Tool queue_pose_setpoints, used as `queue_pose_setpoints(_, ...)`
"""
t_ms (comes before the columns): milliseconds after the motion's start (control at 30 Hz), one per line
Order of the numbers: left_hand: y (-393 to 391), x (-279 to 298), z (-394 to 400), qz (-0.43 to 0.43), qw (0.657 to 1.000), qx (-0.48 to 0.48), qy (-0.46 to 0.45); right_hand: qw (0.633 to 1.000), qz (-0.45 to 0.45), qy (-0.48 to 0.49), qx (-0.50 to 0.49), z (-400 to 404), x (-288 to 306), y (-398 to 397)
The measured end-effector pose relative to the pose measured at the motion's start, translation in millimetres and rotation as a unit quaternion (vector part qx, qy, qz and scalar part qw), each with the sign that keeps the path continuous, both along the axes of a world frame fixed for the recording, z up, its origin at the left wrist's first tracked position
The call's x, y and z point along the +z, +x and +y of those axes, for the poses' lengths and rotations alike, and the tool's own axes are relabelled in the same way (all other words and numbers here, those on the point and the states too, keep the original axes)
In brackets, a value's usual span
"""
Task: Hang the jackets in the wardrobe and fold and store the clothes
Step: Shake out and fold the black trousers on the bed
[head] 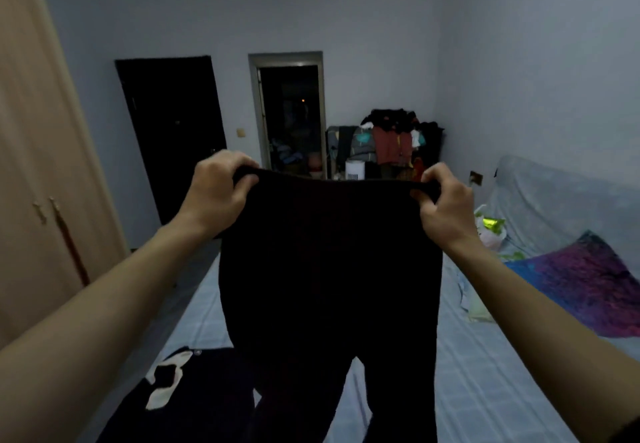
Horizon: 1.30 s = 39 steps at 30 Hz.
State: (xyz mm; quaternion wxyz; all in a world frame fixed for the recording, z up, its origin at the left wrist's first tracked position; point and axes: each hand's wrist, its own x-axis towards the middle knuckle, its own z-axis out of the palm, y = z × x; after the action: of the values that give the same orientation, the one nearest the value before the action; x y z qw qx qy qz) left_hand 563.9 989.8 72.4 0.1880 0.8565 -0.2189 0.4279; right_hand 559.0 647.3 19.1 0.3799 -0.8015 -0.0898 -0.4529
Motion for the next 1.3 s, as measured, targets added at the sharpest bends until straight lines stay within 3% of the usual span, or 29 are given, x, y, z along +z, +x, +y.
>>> queue_pose_setpoints(133,-2.7,48.0,4.7,-0.034,0.998,-0.001,-0.060,0.995,-0.091,0.035,0.017,5.4,50.5,0.4)
queue_pose_setpoints(300,-9.8,33.3,6.0,0.187,0.980,-0.030,-0.052,0.998,-0.058,0.015,0.015,1.7,53.4,1.8)
queue_pose_setpoints(433,-22.6,5.1,19.5,0.335,0.921,-0.148,-0.132,1.000,-0.004,0.003,-0.009,-7.9,31.8,-1.8)
queue_pose_setpoints(533,-30.9,-10.4,17.6,0.427,0.880,-0.180,-0.105,0.999,0.028,-0.002,-0.015,-9.9,19.3,-1.3)
queue_pose_setpoints(600,-30.3,-21.7,14.0,0.457,0.870,-0.167,-0.075,0.999,0.046,-0.006,-0.015,-8.5,12.5,0.3)
queue_pose_setpoints(800,-13.3,-47.7,30.4,0.381,0.914,-0.081,-0.113,0.982,0.160,-0.008,0.101,-16.4,-16.4,7.0)
queue_pose_setpoints(1033,-5.8,-57.1,45.7,0.286,0.947,-0.118,-0.090,0.883,0.394,-0.070,0.245,-9.4,-51.3,-0.1)
queue_pose_setpoints(1200,-4.2,-59.8,53.3,0.276,0.948,-0.137,-0.083,0.878,0.397,-0.027,0.266,4.5,-76.0,-8.4)
queue_pose_setpoints(1300,-5.9,-65.9,58.4,0.284,0.949,-0.139,-0.007,0.897,0.375,-0.021,0.235,8.9,-88.9,-6.6)
